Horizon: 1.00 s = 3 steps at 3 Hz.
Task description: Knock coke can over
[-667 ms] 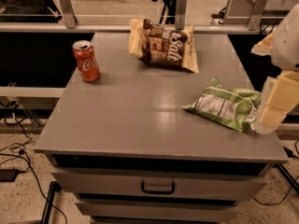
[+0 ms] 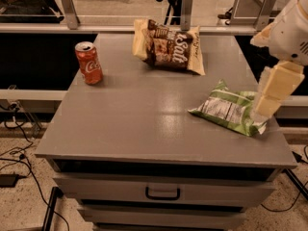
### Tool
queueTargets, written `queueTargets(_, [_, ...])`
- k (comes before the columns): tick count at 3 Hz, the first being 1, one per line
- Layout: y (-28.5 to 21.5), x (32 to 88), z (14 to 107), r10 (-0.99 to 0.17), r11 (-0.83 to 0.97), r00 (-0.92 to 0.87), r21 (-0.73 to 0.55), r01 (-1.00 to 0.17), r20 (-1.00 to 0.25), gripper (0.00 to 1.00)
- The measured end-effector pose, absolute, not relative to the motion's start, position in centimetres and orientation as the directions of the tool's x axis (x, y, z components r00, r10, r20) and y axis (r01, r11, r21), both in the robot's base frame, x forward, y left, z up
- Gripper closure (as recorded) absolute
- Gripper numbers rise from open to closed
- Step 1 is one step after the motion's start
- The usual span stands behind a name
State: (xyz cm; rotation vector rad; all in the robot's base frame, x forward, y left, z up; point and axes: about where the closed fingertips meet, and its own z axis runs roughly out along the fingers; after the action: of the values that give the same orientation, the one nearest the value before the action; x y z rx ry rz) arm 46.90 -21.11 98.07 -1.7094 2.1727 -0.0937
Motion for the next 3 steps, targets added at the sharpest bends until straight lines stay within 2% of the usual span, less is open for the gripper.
queueTargets(1, [-18.1, 51.2, 98.6, -0.942, 0.213, -0.112, -0.307, -0.928, -0.317, 0.00])
queueTargets(3, [-7.6, 58.9, 100.2, -0.845, 0.142, 0.043, -0.301, -0.943, -0.533, 0.00])
